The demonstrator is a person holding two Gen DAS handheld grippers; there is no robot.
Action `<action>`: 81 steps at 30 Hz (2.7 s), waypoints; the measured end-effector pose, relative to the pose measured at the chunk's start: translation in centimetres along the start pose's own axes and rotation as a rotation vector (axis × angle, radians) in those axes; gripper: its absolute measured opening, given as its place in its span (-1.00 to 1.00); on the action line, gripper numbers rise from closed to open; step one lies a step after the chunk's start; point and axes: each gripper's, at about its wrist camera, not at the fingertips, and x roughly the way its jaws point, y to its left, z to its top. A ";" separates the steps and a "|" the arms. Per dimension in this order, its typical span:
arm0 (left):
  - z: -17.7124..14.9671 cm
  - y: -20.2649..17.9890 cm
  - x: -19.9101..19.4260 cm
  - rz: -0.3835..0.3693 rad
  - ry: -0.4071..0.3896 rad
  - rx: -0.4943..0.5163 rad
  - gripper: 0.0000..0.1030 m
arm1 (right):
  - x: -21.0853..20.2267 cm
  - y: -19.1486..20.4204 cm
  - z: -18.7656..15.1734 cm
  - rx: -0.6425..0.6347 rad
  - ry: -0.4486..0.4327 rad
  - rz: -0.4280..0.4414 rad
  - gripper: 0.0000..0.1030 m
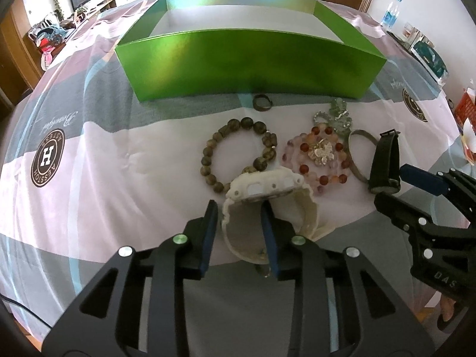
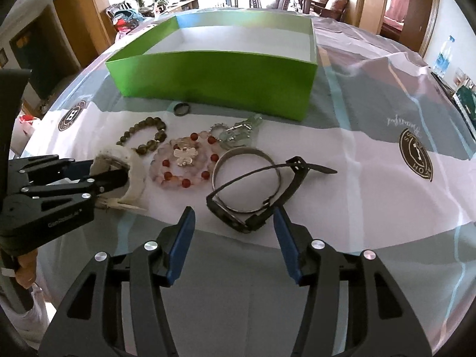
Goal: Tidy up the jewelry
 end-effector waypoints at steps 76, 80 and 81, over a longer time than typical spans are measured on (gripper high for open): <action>7.8 4.8 -4.5 0.141 -0.216 -0.167 -0.05 | -2.5 -4.4 9.2 0.110 -0.171 -0.034 0.00; 4.4 4.0 -4.3 0.197 -0.219 -0.152 0.02 | -1.0 -4.3 5.3 0.113 -0.095 -0.070 -0.01; 3.7 3.8 -3.9 0.195 -0.206 -0.148 0.02 | -0.8 -4.1 4.7 0.111 -0.084 -0.069 -0.05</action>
